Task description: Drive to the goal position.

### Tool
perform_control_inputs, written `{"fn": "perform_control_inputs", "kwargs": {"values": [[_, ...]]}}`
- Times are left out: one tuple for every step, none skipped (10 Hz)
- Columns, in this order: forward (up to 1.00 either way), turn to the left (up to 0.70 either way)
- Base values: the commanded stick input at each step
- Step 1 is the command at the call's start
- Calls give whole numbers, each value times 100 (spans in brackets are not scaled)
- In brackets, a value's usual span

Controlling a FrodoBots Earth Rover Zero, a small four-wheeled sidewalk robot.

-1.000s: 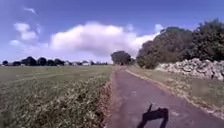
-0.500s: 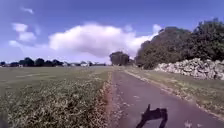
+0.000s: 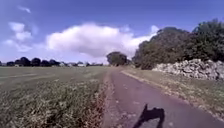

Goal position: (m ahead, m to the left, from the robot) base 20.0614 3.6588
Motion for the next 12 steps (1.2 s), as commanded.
{"fn": "perform_control_inputs", "kwargs": {"values": [[70,-14],[70,-14],[70,-14],[70,-14],[70,-14],[70,0],[70,0],[70,0],[70,0],[70,0],[70,0],[70,0]]}}
